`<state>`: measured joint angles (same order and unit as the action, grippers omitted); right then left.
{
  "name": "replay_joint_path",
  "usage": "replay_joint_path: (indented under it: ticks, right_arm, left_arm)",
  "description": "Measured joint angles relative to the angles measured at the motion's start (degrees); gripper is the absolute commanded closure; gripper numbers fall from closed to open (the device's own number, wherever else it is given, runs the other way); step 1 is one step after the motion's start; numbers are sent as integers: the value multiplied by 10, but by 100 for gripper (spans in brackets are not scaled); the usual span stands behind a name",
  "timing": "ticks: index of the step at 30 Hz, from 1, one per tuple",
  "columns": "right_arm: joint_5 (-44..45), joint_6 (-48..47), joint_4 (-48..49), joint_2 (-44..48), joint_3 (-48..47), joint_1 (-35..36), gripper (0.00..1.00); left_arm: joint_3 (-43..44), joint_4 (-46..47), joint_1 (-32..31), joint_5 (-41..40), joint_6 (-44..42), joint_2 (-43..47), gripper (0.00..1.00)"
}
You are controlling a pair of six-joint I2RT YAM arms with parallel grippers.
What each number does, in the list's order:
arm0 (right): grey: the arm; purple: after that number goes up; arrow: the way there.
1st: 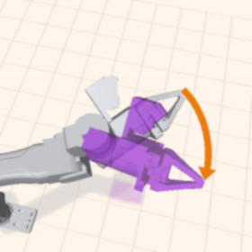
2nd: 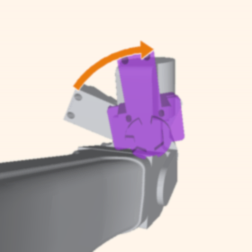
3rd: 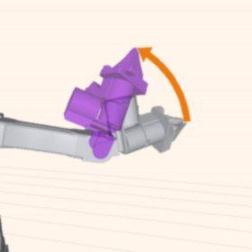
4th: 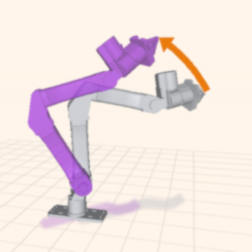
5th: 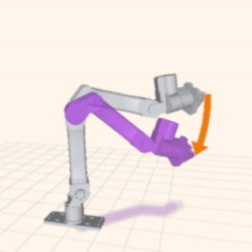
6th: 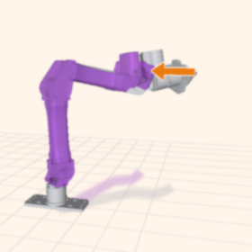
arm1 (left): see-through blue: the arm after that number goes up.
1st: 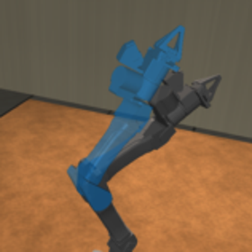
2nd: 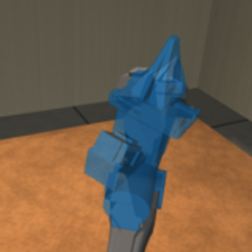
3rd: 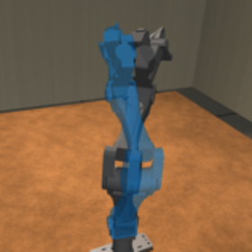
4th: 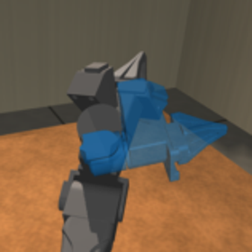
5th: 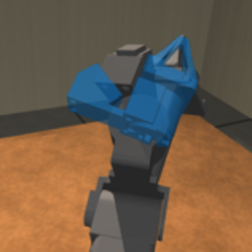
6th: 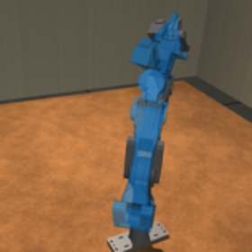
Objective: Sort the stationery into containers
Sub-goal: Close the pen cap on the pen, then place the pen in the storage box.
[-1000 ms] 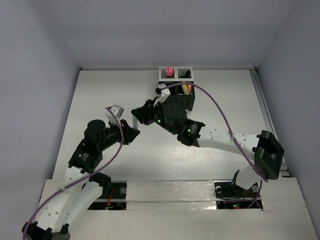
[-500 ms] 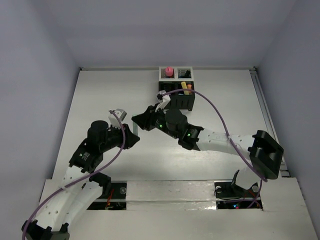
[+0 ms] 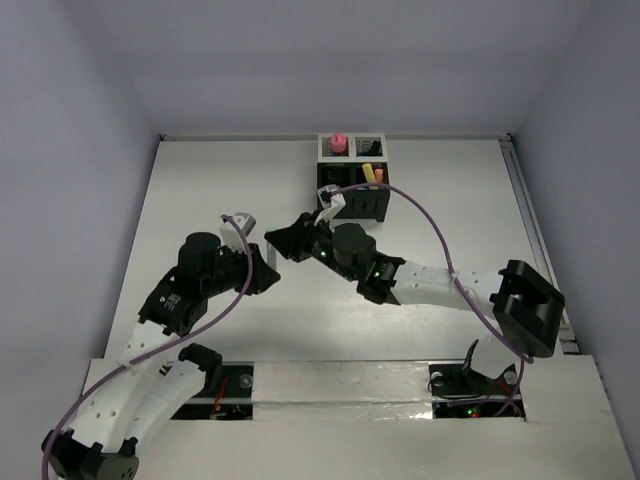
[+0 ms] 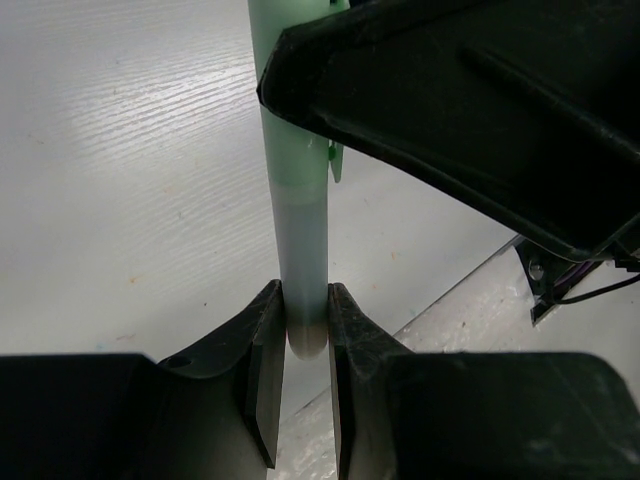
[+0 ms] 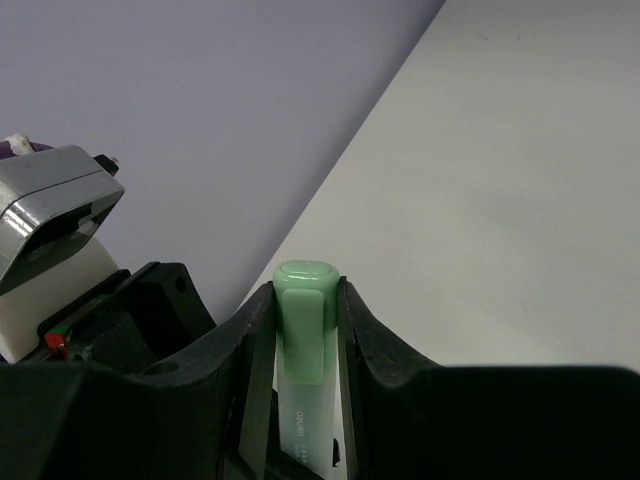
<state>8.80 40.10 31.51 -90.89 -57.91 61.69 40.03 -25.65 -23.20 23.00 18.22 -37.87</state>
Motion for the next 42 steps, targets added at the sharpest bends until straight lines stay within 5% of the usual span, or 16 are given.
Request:
replay_joint_path:
  ticks: [7, 15, 27, 28, 29, 42]
  right_arm:
    - [35, -7, -20, 6, -8, 5, 100]
    - [30, -31, -91, 51, -21, -26, 100]
    - [40, -76, -143, 58, -22, -236, 100]
    - [49, -90, -142, 58, -23, -250, 100]
    - [58, -102, -139, 58, -24, -260, 100]
    - [130, -319, 34, -51, -101, -325, 100]
  left_arm:
    - [2, 10, 0, 10, 7, -12, 98]
    - [2, 112, 6, 30, 3, -12, 58]
    - [-12, 166, 12, 26, -11, 43, 33]
    - [-12, 166, 12, 24, -12, 47, 24]
    - [-13, 168, 12, 23, -16, 49, 1]
    - [-19, 173, 12, 13, -16, 66, 1]
